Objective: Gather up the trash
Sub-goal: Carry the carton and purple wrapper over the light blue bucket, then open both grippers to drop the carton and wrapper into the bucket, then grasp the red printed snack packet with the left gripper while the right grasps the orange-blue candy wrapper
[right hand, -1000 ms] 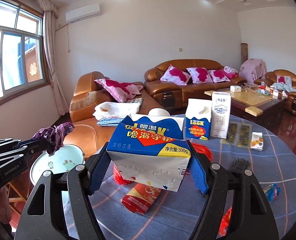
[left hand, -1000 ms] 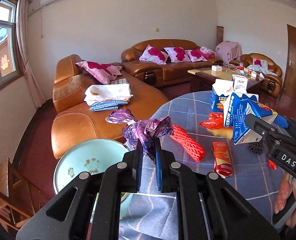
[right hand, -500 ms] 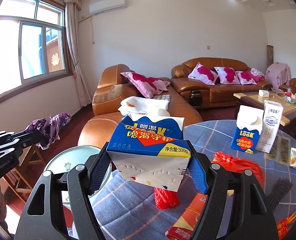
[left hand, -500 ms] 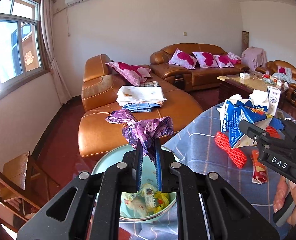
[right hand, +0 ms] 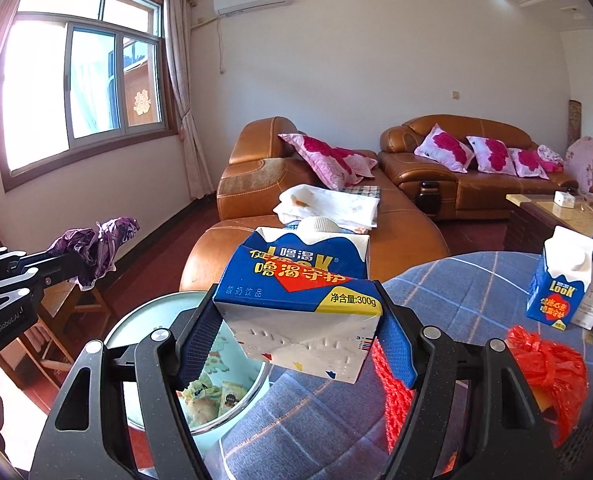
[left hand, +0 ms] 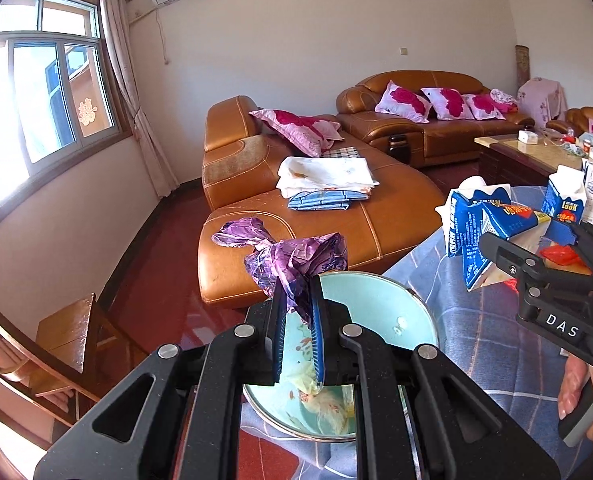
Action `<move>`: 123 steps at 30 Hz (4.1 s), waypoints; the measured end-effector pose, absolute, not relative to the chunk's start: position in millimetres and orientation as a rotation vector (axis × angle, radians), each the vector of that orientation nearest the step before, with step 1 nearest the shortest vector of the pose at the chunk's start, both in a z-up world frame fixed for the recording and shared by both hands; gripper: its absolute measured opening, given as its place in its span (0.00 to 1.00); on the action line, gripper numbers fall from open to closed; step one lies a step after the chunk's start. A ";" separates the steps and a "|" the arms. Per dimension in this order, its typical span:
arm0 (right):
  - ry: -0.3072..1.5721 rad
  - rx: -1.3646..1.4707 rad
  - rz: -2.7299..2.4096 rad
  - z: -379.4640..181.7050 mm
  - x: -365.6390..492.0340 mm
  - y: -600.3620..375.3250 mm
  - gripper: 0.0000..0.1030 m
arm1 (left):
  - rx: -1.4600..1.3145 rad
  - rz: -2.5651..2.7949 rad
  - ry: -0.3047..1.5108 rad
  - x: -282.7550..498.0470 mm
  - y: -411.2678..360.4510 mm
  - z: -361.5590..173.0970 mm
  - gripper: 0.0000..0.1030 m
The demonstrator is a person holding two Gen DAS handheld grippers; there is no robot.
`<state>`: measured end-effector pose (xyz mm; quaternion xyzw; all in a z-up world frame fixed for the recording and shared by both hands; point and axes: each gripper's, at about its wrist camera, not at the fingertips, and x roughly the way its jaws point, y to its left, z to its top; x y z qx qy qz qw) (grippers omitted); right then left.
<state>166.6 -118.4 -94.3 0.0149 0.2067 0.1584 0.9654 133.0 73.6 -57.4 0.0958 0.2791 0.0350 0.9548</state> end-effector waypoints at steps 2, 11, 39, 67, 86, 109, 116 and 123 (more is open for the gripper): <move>0.420 0.030 0.335 -94.6 168.9 -113.4 0.69 | 0.200 0.087 0.579 137.3 78.2 -58.6 0.11; 0.432 0.009 0.380 -97.8 179.1 -92.6 0.69 | 0.205 0.144 0.601 143.3 92.8 -61.8 0.11; 0.476 -0.054 0.503 -113.5 184.2 -68.1 0.71 | 0.163 0.068 0.655 156.0 97.6 -71.0 0.22; 0.512 -0.044 0.210 -104.3 144.9 -124.0 0.75 | 0.156 -0.026 0.684 146.6 59.8 -86.5 0.50; 0.546 0.118 -0.327 -109.7 24.2 -311.2 0.81 | 0.302 -0.382 0.670 112.5 -104.7 -103.1 0.65; 0.612 0.224 -0.425 -141.8 1.0 -348.5 0.82 | 0.361 -0.514 0.835 127.3 -182.0 -158.5 0.68; 0.615 0.234 -0.431 -144.7 0.0 -349.7 0.82 | 0.350 -0.577 0.881 128.7 -182.8 -164.6 0.43; 0.610 0.241 -0.431 -143.6 -3.1 -350.0 0.82 | 0.352 -0.593 0.839 114.4 -176.3 -157.2 0.42</move>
